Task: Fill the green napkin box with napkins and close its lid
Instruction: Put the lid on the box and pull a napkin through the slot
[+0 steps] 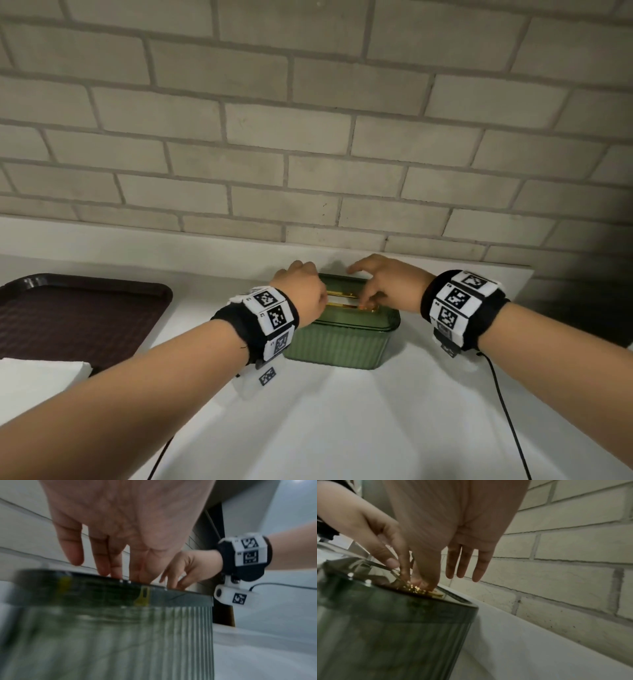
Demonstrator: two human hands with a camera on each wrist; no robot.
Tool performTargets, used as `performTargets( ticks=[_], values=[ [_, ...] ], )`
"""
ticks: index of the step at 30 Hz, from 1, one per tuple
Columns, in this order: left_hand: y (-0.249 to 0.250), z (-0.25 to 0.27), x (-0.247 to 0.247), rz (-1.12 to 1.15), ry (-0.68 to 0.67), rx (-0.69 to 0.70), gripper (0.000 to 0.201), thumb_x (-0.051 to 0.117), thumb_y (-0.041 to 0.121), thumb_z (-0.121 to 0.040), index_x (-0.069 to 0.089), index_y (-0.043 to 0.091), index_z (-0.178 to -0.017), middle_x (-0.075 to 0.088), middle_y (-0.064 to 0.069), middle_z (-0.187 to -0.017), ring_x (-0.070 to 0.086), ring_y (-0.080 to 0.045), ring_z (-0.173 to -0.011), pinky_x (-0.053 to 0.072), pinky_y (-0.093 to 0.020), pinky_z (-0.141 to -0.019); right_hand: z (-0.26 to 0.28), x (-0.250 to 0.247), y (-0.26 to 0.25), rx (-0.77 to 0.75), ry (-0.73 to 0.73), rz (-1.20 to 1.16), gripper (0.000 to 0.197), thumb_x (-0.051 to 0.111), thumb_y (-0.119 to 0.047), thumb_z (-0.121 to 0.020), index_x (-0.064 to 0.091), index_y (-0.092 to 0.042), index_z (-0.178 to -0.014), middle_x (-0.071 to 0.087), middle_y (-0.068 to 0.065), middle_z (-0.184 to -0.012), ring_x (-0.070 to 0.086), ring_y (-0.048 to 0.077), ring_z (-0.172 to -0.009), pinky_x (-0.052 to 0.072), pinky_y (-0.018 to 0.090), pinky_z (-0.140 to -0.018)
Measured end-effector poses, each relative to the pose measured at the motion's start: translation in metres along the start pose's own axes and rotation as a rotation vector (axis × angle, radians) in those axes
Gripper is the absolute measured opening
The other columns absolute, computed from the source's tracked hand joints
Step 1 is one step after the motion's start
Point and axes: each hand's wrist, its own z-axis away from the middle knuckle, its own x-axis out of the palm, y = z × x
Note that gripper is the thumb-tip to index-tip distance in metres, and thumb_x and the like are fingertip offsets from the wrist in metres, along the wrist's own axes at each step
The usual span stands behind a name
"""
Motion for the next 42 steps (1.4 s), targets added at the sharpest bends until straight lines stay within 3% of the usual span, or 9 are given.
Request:
performTargets(
  ticks=[3, 6, 11, 20, 29, 32, 35, 39, 42],
  values=[
    [0.014, -0.008, 0.007, -0.037, -0.064, -0.035, 0.042, 0.032, 0.037, -0.098, 0.061, 0.02, -0.122, 0.042, -0.005, -0.136, 0.037, -0.026, -0.123, 0.037, -0.039, -0.101, -0.006, -0.004, -0.012, 0.03, -0.024, 0.066, 0.031, 0.061, -0.026, -0.089, 0.066, -0.028, -0.119, 0.038, 0.0, -0.145, 0.035, 0.022, -0.132, 0.032, 0.028, -0.106],
    [0.019, -0.01, 0.009, -0.048, -0.081, -0.058, 0.046, 0.03, 0.039, -0.096, 0.056, 0.018, -0.127, 0.039, -0.006, -0.139, 0.037, -0.027, -0.124, 0.035, -0.04, -0.102, -0.017, -0.009, -0.023, 0.188, -0.099, -0.109, 0.056, 0.057, -0.033, -0.088, 0.039, -0.03, -0.142, 0.039, -0.001, -0.142, 0.04, 0.024, -0.123, 0.031, 0.027, -0.092],
    [0.013, -0.009, 0.007, -0.024, -0.09, -0.031, 0.045, 0.033, 0.038, -0.094, 0.061, 0.016, -0.121, 0.037, -0.006, -0.141, 0.036, -0.025, -0.124, 0.035, -0.038, -0.102, -0.03, -0.011, -0.03, 0.198, -0.181, -0.119, 0.062, 0.047, -0.042, -0.093, 0.02, -0.033, -0.148, 0.027, -0.004, -0.152, 0.035, 0.024, -0.129, 0.028, 0.031, -0.102],
    [-0.002, -0.01, 0.022, 0.026, -0.051, 0.015, 0.044, 0.033, 0.04, -0.093, 0.066, 0.021, -0.116, 0.033, -0.001, -0.147, 0.032, -0.024, -0.129, 0.03, -0.037, -0.107, -0.041, -0.005, -0.037, 0.258, -0.172, -0.275, 0.068, 0.053, -0.032, -0.088, 0.021, -0.033, -0.148, 0.032, -0.003, -0.148, 0.034, 0.025, -0.129, 0.03, 0.035, -0.104],
    [-0.02, -0.004, 0.028, 0.275, 0.052, 0.041, 0.032, 0.049, 0.035, -0.093, 0.065, 0.023, -0.118, 0.042, -0.002, -0.14, 0.037, -0.021, -0.129, 0.028, -0.028, -0.109, -0.039, -0.005, -0.033, 0.247, -0.196, -0.243, 0.07, 0.053, -0.023, -0.088, 0.018, -0.037, -0.148, 0.026, -0.006, -0.151, 0.032, 0.024, -0.129, 0.025, 0.026, -0.092],
    [-0.025, 0.0, 0.027, 0.331, 0.068, 0.015, 0.038, 0.058, 0.045, -0.086, 0.063, 0.022, -0.116, 0.046, -0.002, -0.135, 0.04, -0.02, -0.126, 0.029, -0.026, -0.107, -0.036, -0.003, -0.028, 0.205, -0.193, -0.198, 0.066, 0.054, -0.025, -0.09, 0.023, -0.039, -0.146, 0.025, -0.01, -0.15, 0.033, 0.021, -0.127, 0.025, 0.022, -0.089],
    [-0.026, 0.004, 0.025, 0.39, 0.021, -0.006, 0.062, 0.051, 0.063, -0.068, 0.06, 0.022, -0.113, 0.051, -0.001, -0.128, 0.046, -0.019, -0.12, 0.036, -0.028, -0.102, -0.032, 0.0, -0.026, 0.255, -0.171, -0.298, 0.064, 0.055, -0.033, -0.087, 0.025, -0.045, -0.143, 0.036, -0.007, -0.141, 0.044, 0.018, -0.117, 0.04, 0.029, -0.091],
    [-0.023, 0.011, 0.023, 0.342, -0.02, -0.005, 0.056, 0.058, 0.064, -0.076, 0.065, 0.018, -0.108, 0.042, 0.0, -0.142, 0.041, -0.017, -0.129, 0.032, -0.029, -0.109, -0.026, 0.003, -0.027, 0.151, -0.177, -0.209, 0.062, 0.053, -0.039, -0.086, 0.027, -0.044, -0.142, 0.042, -0.006, -0.131, 0.051, 0.017, -0.108, 0.044, 0.034, -0.094],
    [-0.022, 0.022, 0.02, 0.345, -0.017, -0.005, 0.049, 0.059, 0.058, -0.081, 0.064, 0.017, -0.108, 0.038, 0.002, -0.145, 0.039, -0.014, -0.129, 0.03, -0.024, -0.107, -0.015, 0.0, -0.031, 0.054, -0.193, -0.09, 0.055, 0.052, -0.026, -0.09, 0.036, -0.034, -0.142, 0.039, -0.004, -0.136, 0.045, 0.018, -0.119, 0.039, 0.03, -0.098]
  ],
)
